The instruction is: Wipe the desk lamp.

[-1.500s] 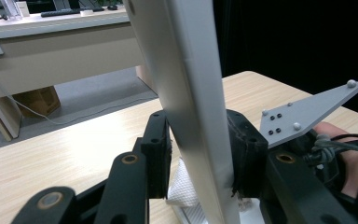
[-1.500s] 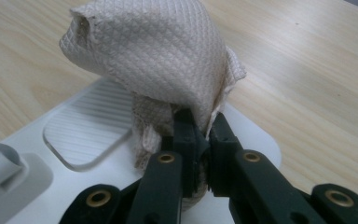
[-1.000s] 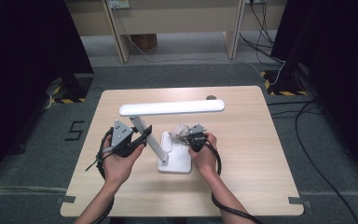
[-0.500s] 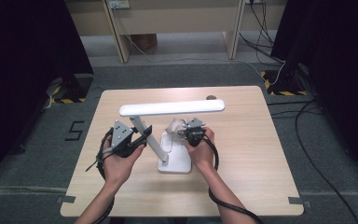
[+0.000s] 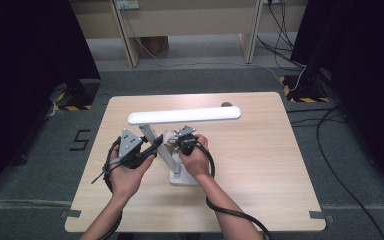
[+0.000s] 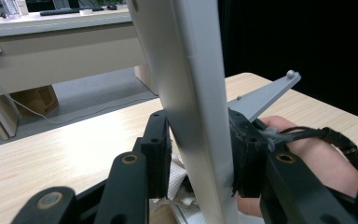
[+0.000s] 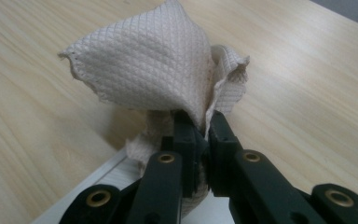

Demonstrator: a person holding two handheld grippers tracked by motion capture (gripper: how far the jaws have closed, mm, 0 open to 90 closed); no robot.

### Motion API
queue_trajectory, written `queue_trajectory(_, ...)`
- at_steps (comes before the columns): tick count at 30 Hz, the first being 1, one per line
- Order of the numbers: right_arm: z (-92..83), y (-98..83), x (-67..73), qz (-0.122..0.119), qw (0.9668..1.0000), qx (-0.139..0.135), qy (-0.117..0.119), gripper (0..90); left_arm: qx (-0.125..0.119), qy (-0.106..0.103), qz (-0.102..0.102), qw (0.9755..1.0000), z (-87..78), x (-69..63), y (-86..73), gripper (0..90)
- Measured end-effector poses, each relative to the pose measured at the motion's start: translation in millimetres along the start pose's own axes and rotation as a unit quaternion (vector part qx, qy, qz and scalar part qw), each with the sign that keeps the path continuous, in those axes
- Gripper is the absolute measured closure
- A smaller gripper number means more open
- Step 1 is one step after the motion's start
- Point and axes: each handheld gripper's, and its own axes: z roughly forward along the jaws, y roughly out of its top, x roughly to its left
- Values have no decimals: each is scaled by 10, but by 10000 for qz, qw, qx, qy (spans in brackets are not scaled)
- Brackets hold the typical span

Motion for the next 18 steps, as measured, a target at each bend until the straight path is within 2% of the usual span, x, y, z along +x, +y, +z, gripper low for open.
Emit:
queue_trajectory(9, -29, -73, -85, 84, 9999, -4, -112, 849, 15, 6, 3, 10000, 2, -1, -3, 641)
queue_trajectory(18, -71, -185, -187, 82, 9992, 83, -379, 850, 12, 13, -3, 10000, 3, -3, -8, 641)
